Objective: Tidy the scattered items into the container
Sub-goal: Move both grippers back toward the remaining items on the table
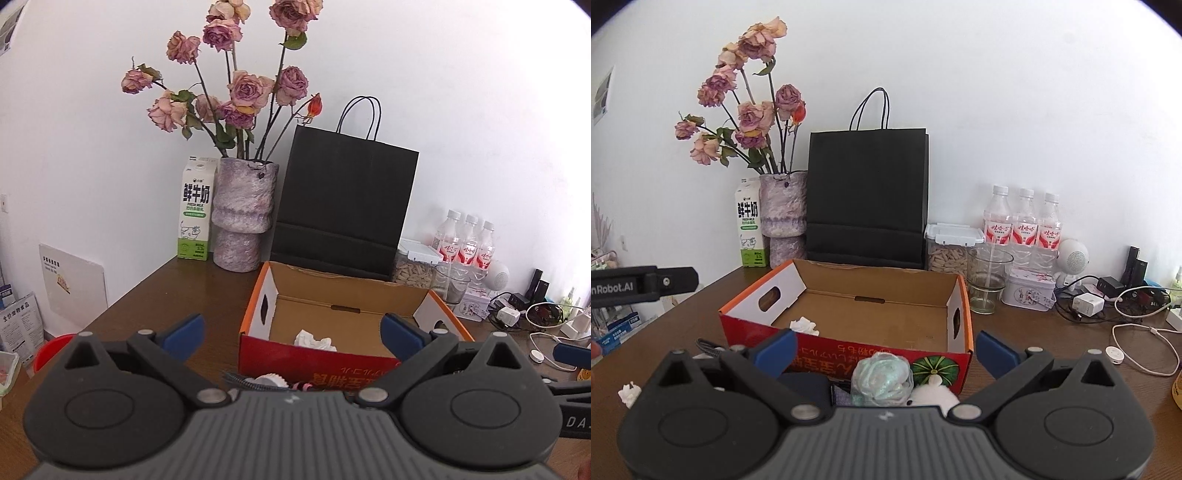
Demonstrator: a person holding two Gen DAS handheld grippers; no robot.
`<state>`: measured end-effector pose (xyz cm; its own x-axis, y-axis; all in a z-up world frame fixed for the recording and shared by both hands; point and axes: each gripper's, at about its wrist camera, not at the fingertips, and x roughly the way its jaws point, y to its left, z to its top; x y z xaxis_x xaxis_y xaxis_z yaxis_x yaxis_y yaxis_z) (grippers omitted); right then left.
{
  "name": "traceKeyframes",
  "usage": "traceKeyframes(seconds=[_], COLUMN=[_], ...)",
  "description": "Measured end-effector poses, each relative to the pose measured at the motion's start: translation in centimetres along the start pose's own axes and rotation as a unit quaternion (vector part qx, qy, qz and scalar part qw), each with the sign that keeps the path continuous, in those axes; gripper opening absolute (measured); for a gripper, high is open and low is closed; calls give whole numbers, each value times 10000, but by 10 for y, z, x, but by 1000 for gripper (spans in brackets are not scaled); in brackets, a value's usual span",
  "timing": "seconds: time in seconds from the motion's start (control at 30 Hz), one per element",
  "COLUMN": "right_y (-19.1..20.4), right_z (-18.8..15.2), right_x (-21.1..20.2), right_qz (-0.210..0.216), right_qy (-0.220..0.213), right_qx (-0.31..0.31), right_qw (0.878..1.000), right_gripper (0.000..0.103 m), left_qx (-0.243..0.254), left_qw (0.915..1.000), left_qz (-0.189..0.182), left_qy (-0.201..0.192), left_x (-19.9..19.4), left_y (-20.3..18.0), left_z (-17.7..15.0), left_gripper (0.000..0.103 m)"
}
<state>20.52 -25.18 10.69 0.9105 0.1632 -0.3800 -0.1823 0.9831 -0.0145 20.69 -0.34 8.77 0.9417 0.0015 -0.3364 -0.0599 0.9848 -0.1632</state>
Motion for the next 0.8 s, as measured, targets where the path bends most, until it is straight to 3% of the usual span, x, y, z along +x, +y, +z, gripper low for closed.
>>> traceKeyframes(seconds=[0.43, 0.8], right_y=[-25, -43], right_z=[-60, -104], right_x=[-29, -38], right_qz=[-191, -443], right_qy=[422, 909], right_qx=[197, 217], right_qw=[9987, 9946], right_gripper=[103, 103], left_qx=[131, 57], left_qw=[9975, 9940], left_qz=[665, 929], left_qy=[182, 568], left_x=[-43, -51], left_y=[56, 85], left_z=[-39, -73], left_gripper=[103, 103])
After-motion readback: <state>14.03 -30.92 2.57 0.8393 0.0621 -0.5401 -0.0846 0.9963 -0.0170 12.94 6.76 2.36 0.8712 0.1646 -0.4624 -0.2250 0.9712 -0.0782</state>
